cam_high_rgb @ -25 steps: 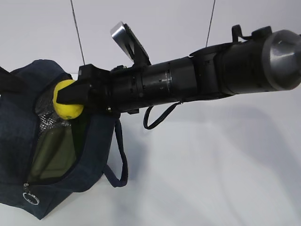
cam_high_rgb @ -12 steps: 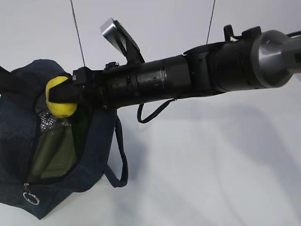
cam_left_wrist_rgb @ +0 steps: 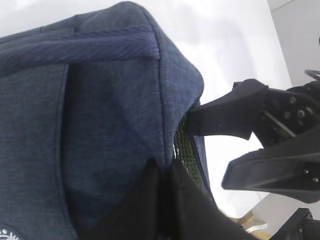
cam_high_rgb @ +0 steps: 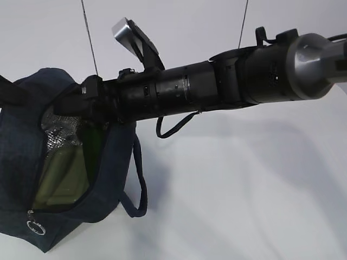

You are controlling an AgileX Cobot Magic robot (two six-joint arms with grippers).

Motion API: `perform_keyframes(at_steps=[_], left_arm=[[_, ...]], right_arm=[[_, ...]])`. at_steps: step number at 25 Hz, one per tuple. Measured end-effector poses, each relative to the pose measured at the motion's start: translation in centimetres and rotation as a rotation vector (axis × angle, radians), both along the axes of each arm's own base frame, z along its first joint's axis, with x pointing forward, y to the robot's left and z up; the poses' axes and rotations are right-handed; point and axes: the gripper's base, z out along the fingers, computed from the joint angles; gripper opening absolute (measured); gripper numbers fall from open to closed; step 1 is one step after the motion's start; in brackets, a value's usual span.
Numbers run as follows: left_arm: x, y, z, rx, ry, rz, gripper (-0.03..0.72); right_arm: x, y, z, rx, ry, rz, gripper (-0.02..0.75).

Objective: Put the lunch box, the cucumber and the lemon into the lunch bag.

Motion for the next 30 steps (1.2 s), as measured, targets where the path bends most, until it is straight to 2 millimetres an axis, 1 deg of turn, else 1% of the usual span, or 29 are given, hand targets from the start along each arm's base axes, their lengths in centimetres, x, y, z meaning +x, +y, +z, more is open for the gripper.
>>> perform_keyframes(at_steps=[3,8,11,16,19,22,24,27,30], left_arm=[[0.0,0.0,0.0,-0.001,0.001,-0.001,0.001],[0.0,0.0,0.0,-0.001,0.001,-0.001,0.001],[0.0,0.0,0.0,-0.001,0.001,-0.001,0.001],[0.0,0.0,0.0,-0.001,0.001,-0.002,0.001],[0.0,0.0,0.0,-0.001,0.001,-0.002,0.001],[0.0,0.0,0.0,0.0,0.0,-0.003,0.001],[0.0,0.0,0.0,0.0,0.0,-0.003,0.001],[0.0,0.0,0.0,0.0,-0.001,-0.004,0.001],[0.0,0.0,0.0,0.0,-0.002,-0.004,0.001]], right_arm=[[0.0,0.0,0.1,0.002,-0.013,0.008,0.463],[-0.7,0.2,0.5,0.048,-0.01,0.084,0.462],[-0.4,-0.2,0.6,0.033,-0.021,0.099,0.462],[-0.7,-1.8,0.1,-0.199,-0.032,0.137,0.462],[-1.0,-2.6,1.5,-0.284,-0.057,0.101,0.462],[-1.2,-3.5,3.2,-0.33,-0.042,0.013,0.462],[-1.4,-4.2,3.7,-0.398,-0.042,-0.024,0.461],[-1.4,-5.1,3.3,-0.519,-0.007,-0.069,0.462],[-1.3,-5.8,2.7,-0.597,0.043,-0.113,0.461]])
